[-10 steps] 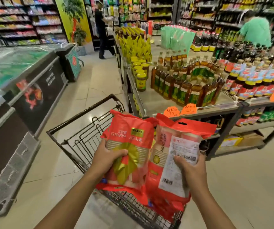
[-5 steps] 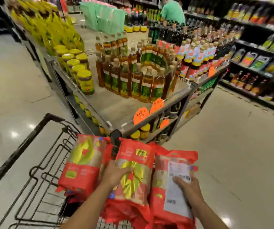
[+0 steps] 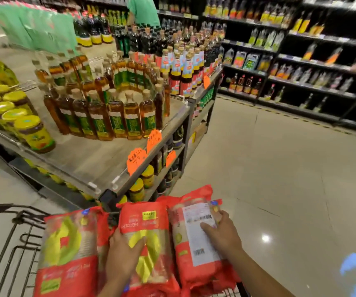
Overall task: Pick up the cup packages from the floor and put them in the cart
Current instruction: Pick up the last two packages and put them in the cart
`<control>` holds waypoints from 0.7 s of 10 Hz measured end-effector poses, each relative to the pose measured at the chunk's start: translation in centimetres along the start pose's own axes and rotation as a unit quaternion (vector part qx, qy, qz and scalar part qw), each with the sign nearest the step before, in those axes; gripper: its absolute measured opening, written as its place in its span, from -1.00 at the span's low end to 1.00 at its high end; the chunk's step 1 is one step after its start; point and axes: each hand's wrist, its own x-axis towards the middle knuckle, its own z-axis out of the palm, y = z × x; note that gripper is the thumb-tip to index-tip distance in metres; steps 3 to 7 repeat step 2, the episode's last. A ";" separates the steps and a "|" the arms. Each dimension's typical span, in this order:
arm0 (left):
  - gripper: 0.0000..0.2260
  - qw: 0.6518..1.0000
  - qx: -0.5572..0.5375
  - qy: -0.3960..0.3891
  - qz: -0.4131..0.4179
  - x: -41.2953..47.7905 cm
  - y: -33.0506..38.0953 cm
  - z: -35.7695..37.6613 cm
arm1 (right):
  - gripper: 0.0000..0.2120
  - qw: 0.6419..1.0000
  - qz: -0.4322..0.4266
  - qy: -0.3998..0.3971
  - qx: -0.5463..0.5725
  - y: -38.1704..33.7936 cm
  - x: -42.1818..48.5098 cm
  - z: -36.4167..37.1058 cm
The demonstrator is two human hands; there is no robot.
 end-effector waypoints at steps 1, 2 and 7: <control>-0.11 1.000 0.013 -0.010 0.009 0.0 -0.6 0.3 | -0.05 1.000 -0.005 -0.018 -0.020 0.2 -1.1 -1.3; -0.10 0.999 0.044 -0.004 0.023 0.5 -1.3 0.9 | -0.08 0.999 -0.031 -0.021 -0.030 0.9 -1.9 -2.0; -0.10 0.999 0.044 -0.004 0.023 0.5 -1.3 0.9 | -0.08 0.999 -0.031 -0.021 -0.030 0.9 -1.9 -2.0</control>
